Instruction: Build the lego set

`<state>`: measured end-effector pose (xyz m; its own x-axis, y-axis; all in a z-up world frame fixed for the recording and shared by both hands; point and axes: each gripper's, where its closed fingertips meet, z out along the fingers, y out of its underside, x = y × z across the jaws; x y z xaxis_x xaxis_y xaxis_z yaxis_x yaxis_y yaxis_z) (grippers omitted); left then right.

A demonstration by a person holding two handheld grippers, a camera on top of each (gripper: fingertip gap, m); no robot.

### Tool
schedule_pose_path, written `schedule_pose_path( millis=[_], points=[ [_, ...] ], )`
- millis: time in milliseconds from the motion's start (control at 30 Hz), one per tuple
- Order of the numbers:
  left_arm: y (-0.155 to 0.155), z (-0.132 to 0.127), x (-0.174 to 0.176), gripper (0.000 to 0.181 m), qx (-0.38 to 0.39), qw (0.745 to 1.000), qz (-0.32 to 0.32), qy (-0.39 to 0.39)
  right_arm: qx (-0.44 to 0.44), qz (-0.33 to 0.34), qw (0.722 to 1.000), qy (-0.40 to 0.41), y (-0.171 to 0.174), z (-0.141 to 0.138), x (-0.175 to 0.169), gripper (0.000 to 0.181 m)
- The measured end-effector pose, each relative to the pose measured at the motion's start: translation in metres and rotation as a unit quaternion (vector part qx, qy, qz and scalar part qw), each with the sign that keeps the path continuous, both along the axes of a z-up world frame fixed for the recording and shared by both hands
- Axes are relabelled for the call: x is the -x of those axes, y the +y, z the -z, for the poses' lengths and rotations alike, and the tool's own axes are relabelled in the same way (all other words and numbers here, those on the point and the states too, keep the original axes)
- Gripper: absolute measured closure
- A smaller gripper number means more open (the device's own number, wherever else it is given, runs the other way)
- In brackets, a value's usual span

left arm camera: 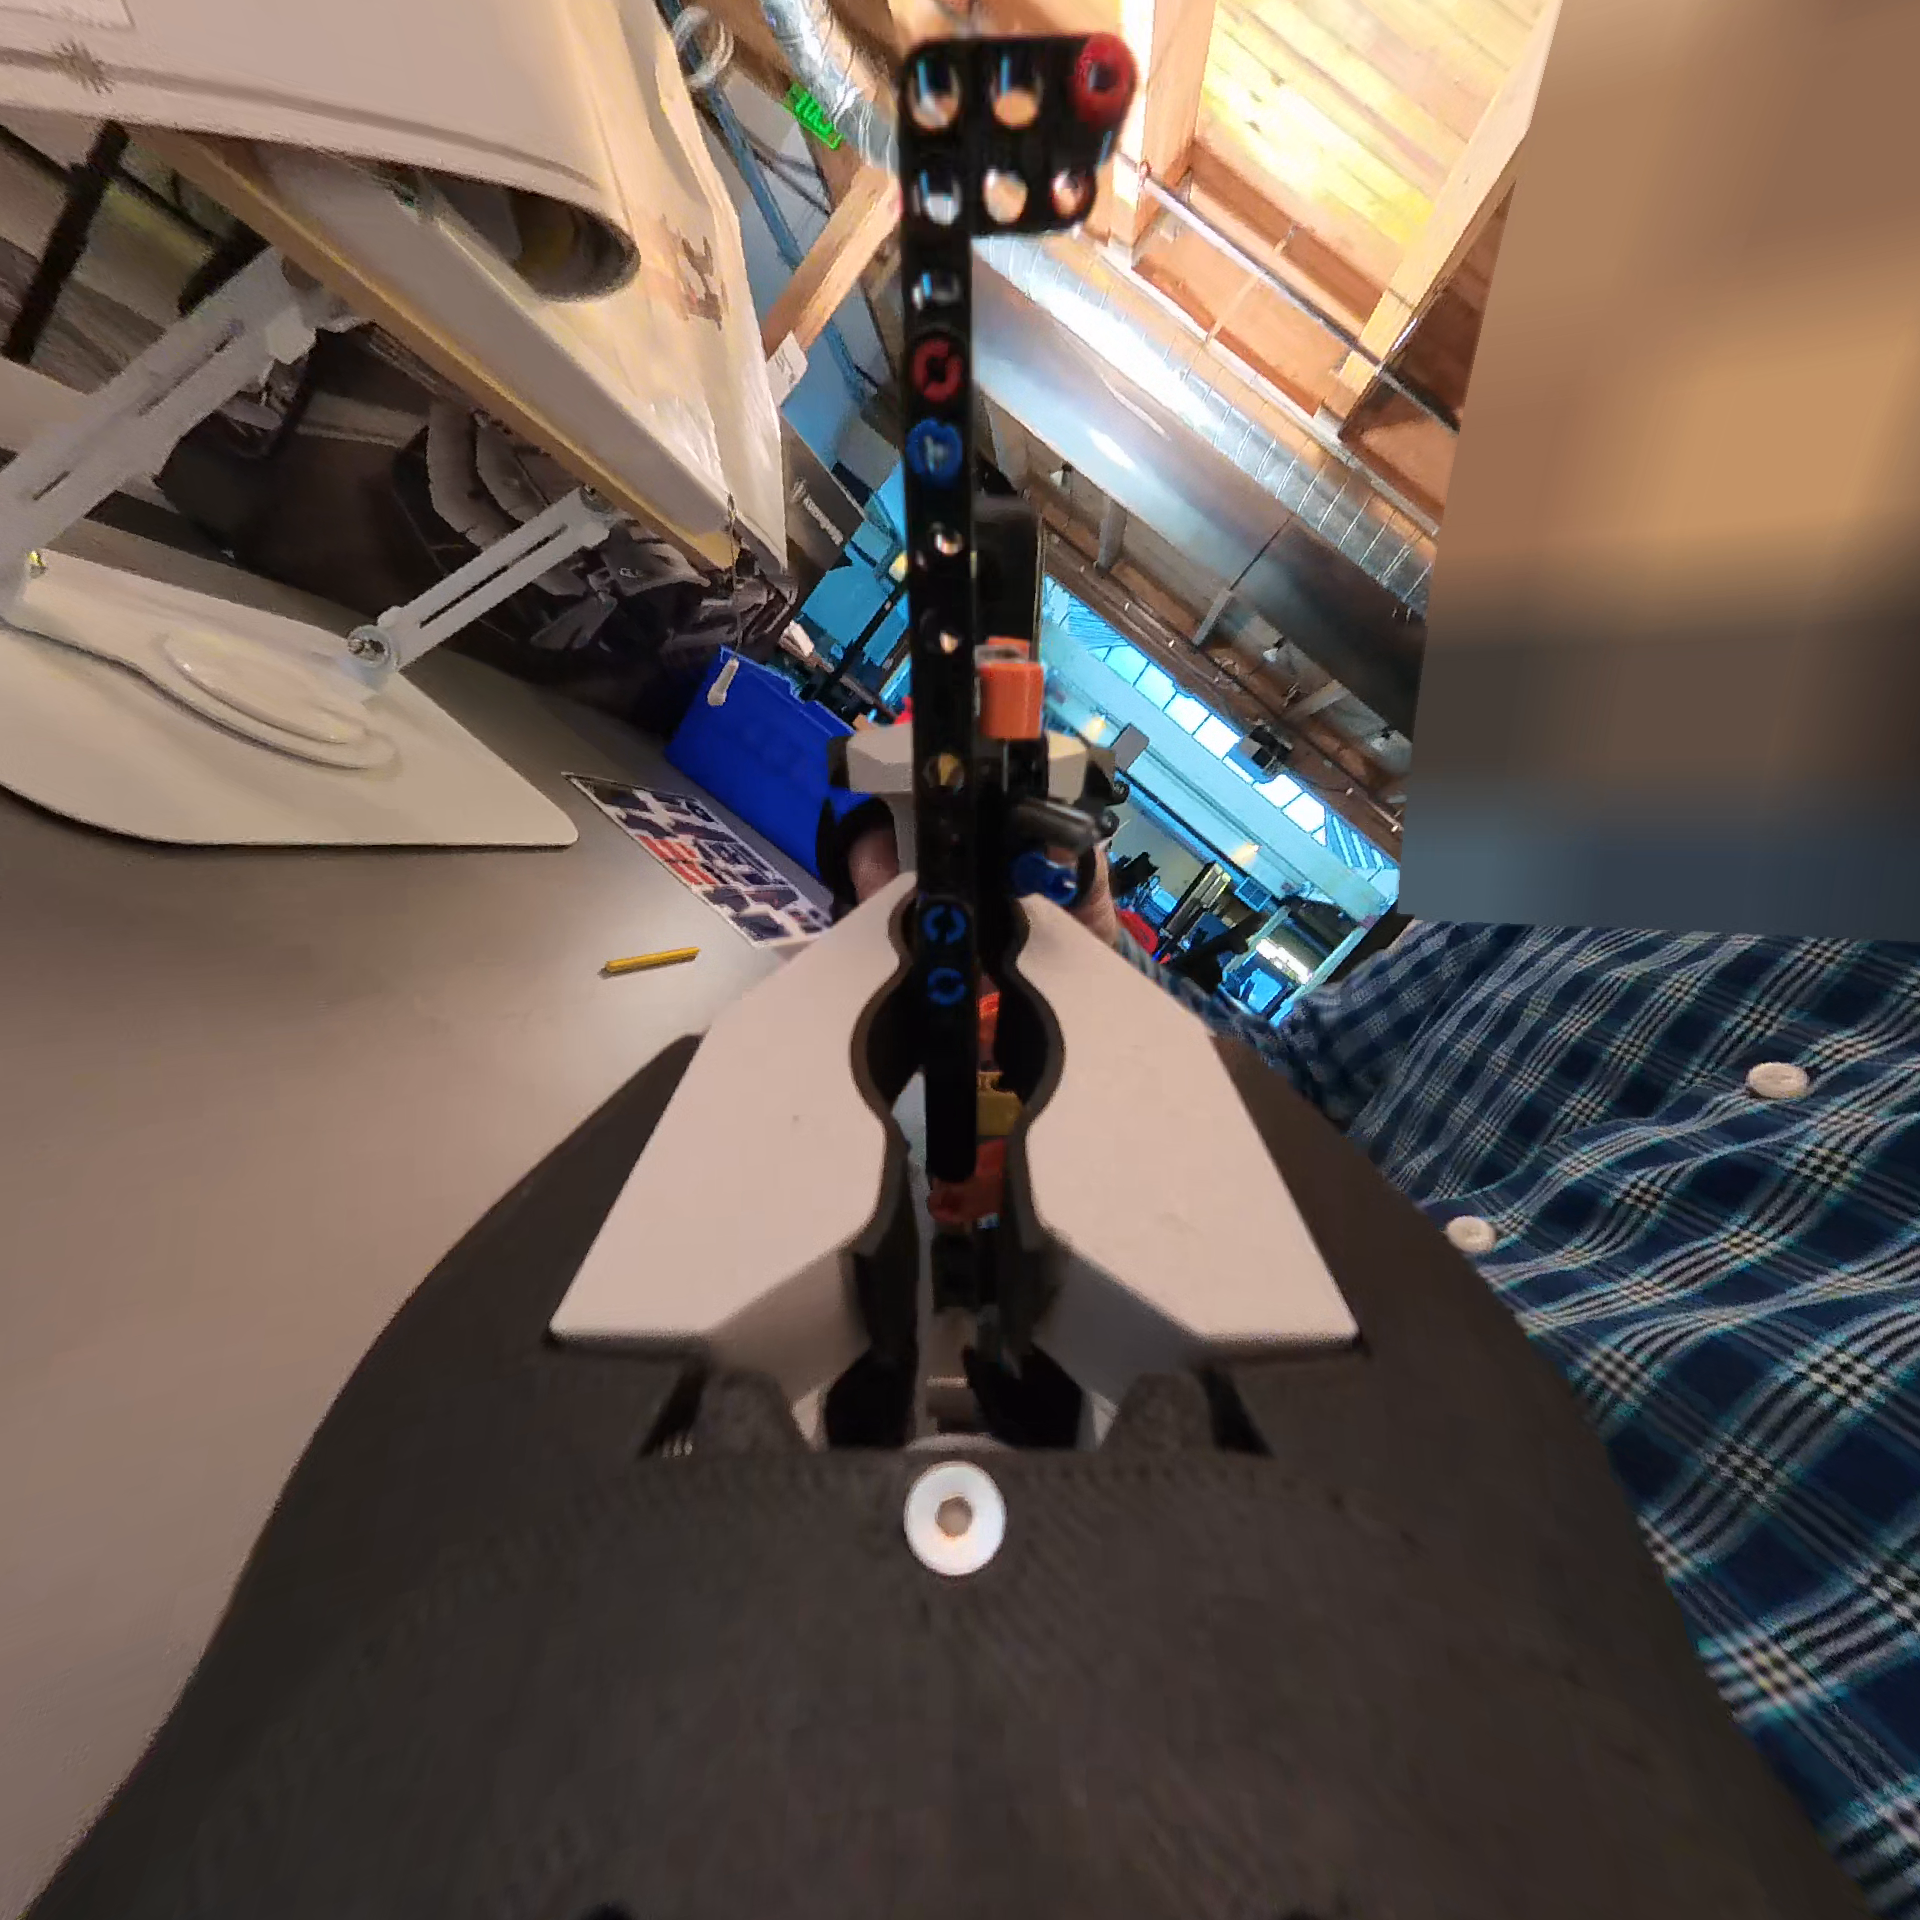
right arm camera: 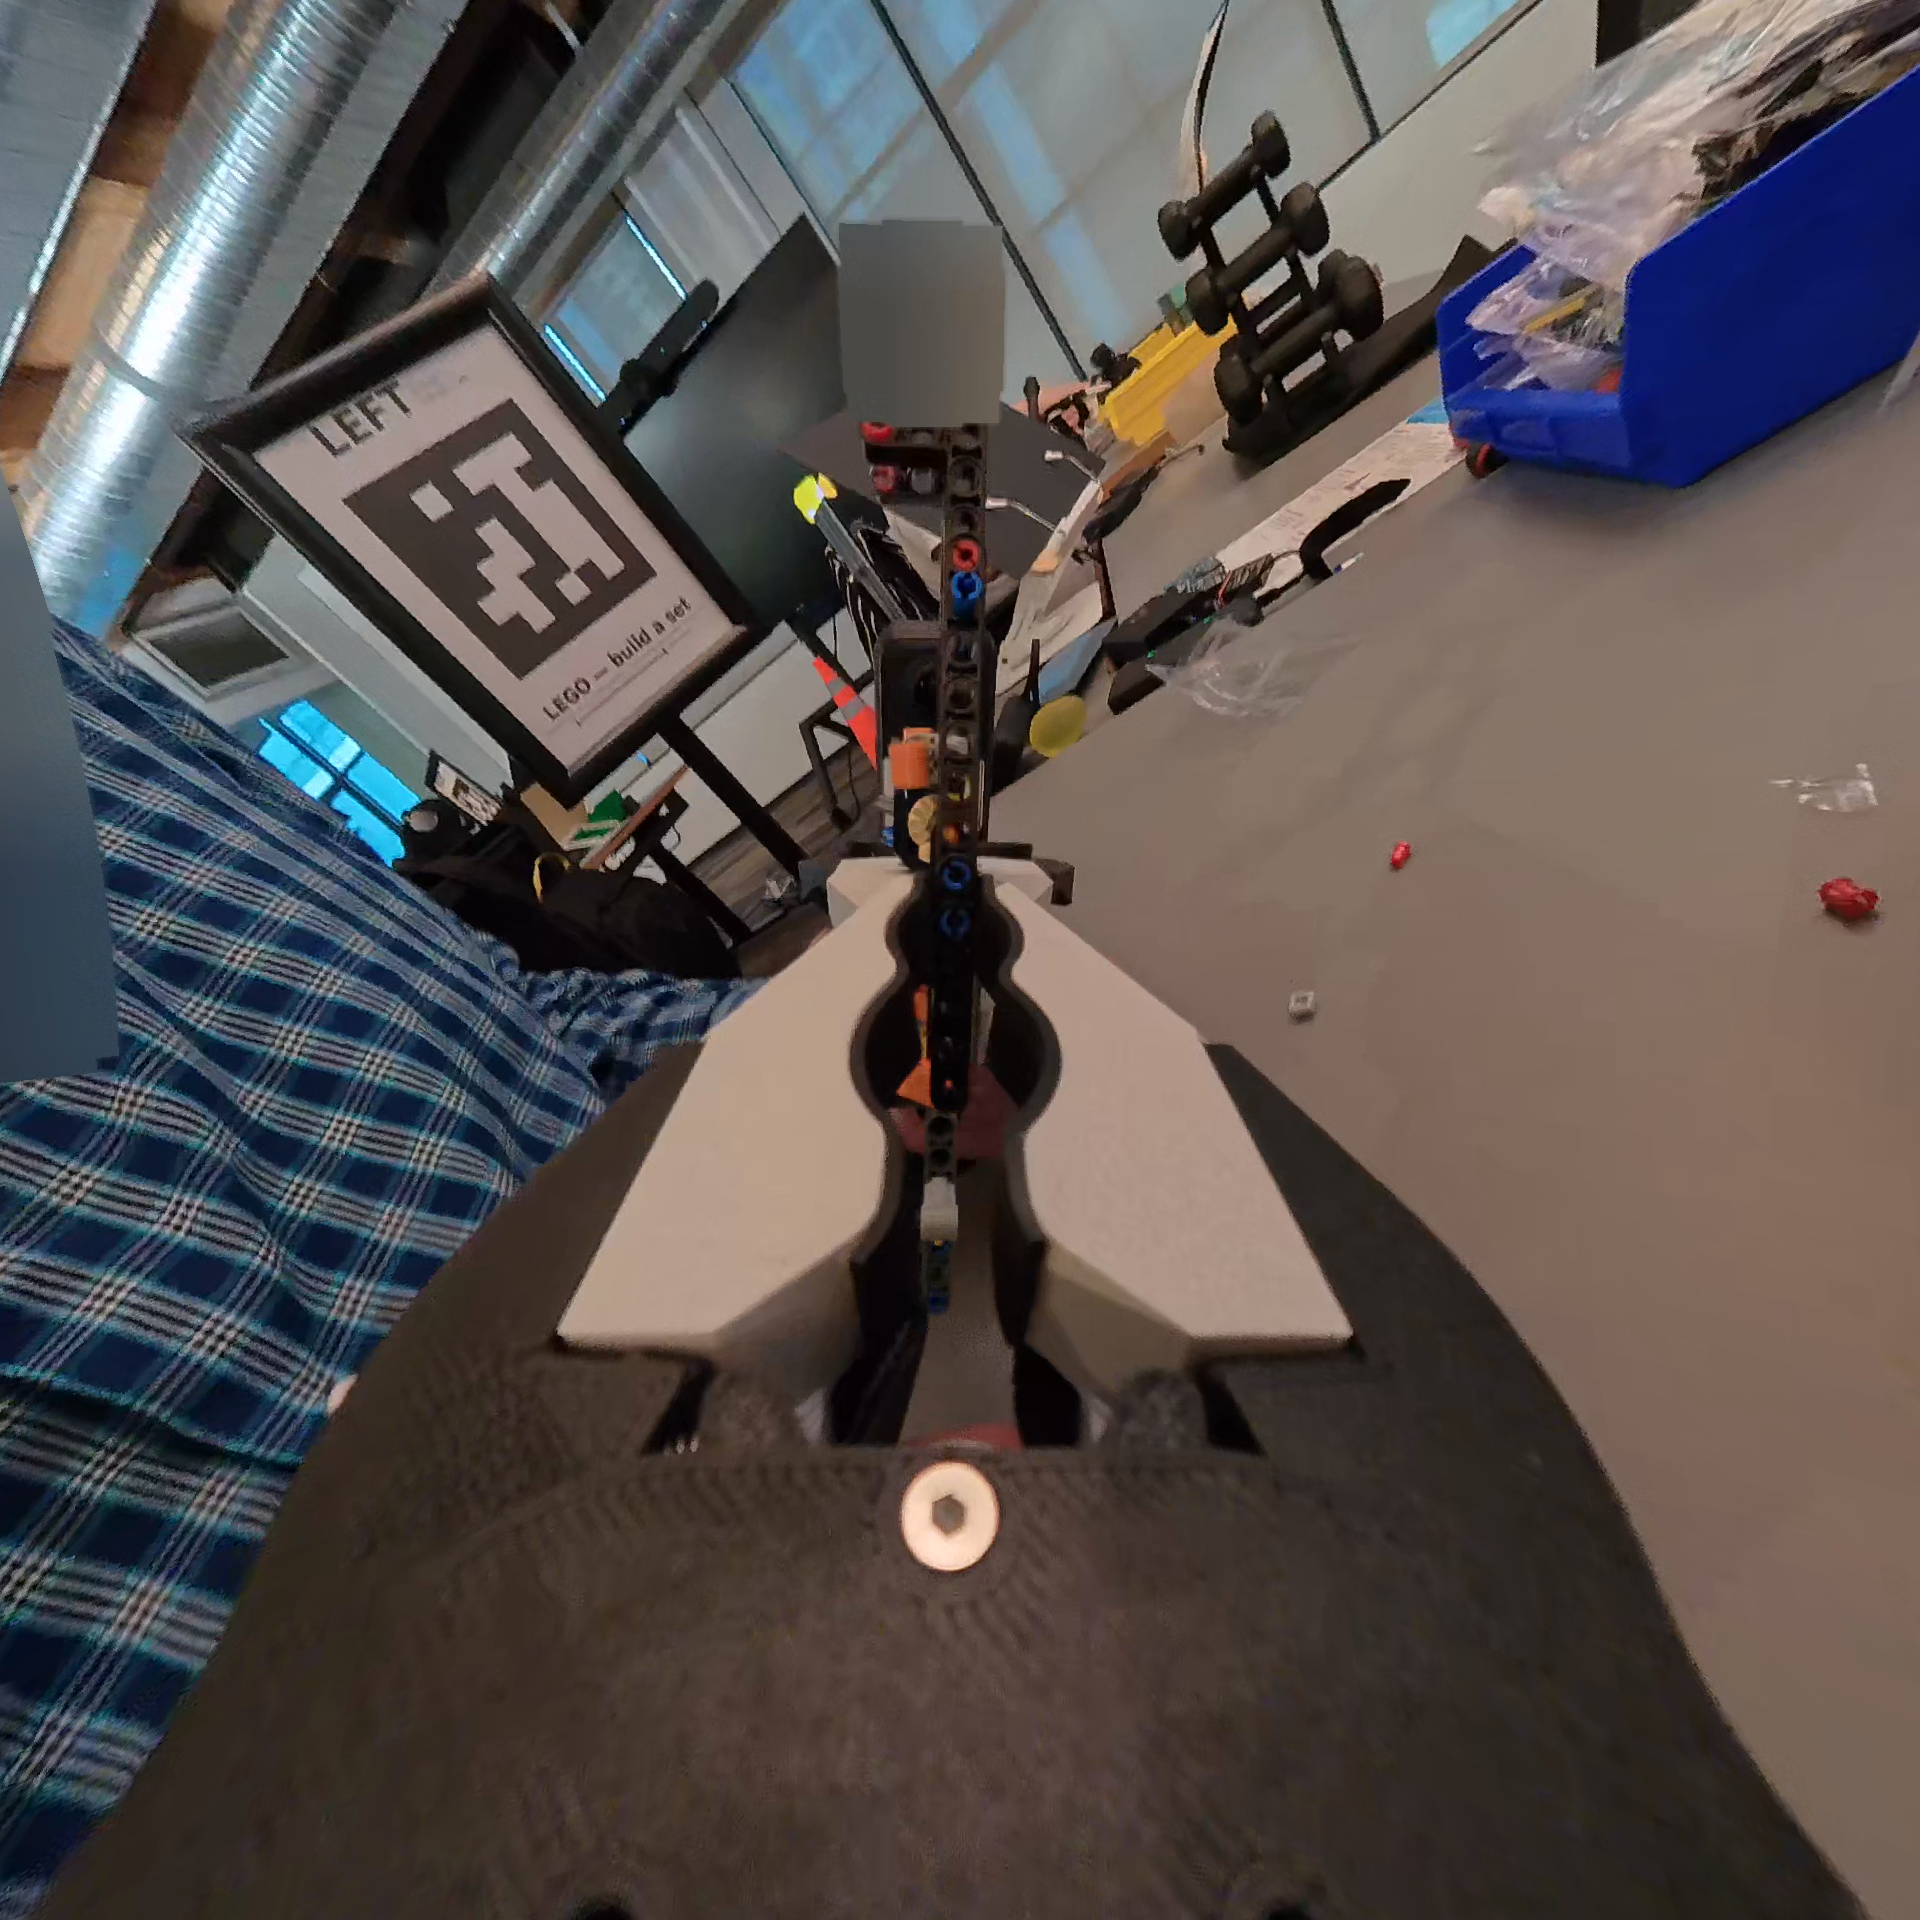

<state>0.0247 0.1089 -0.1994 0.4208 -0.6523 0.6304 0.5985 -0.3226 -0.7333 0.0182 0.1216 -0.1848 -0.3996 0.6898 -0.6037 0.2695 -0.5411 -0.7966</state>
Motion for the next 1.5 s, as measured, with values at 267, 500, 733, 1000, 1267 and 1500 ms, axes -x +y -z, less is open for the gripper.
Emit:
schedule_pose_path(
  millis=[267,500,733,1000,1267,1500],
  points=[
    [0.004,0.004,0.0,0.176,0.01,1.0,0.004,-0.001,-0.007,-0.01,1.0,-0.013,0.0,0.004,0.002,0.176],
    [0.01,0.012,0.007,0.156,0.033,0.999,-0.013,-0.001,0.011,-0.008,0.999,-0.036,0.01,0.014,0.008,0.177],
    [0.003,0.014,0.033,0.137,0.047,0.998,-0.035,0.003,0.019,-0.022,0.999,-0.043,0.014,0.019,0.01,0.177],
    [0.013,0.0,0.07,0.148,0.036,0.996,-0.052,0.067,0.032,-0.053,0.996,-0.068,0.012,0.03,0.014,0.177],
    [0.023,0.014,0.073,0.176,0.051,0.994,-0.042,0.091,0.01,-0.053,0.993,-0.104,0.019,0.055,0.023,0.167],
    [0.024,0.016,0.075,0.176,0.05,0.994,-0.036,0.086,-0.071,-0.066,0.992,-0.082,0.033,0.038,0.034,0.147]
  ],
)
